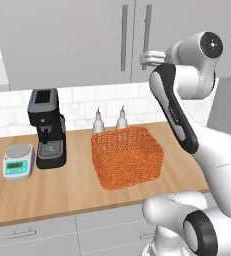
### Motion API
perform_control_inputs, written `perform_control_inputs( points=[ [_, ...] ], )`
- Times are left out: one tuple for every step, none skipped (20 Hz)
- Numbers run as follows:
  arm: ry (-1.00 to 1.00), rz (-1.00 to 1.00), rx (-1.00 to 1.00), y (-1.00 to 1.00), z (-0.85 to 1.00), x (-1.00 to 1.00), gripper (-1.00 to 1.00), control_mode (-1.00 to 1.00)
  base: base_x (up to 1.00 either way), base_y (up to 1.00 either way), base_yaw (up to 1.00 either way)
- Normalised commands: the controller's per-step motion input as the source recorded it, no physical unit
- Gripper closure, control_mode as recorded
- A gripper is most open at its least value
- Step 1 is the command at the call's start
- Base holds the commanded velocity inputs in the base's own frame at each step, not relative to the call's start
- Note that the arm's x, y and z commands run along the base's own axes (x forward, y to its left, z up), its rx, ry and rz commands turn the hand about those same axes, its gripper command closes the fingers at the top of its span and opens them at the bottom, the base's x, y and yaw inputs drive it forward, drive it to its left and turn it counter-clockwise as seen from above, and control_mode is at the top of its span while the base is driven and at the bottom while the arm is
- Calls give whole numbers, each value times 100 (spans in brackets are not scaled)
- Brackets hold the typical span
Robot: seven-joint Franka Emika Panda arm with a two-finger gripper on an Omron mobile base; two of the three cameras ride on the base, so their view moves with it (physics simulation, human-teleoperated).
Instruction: Open the cabinet, pick up the bread from the cabinet and place it in the basket. Then move the basket to the dining counter.
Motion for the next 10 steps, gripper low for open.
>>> perform_control_inputs(
  points=[
    [-8,-4,-21,15,83,0,-100,-100,0,0,0],
    [-3,-5,-32,44,62,0,-100,-100,0,0,0],
    [-1,-2,-29,47,48,0,-100,-100,0,0,0],
    [0,0,-19,37,33,18,-100,-100,0,0,0],
    [7,0,-12,39,5,21,-100,-100,0,0,0],
    [10,0,0,26,0,19,-100,-100,0,0,0],
    [1,-1,0,5,0,14,-100,-100,0,0,0],
    [0,0,0,0,0,30,-100,-100,0,0,0],
    [0,0,0,0,0,39,-100,-100,0,0,0],
    [0,0,0,0,0,50,-100,-100,0,0,0]
  ],
)
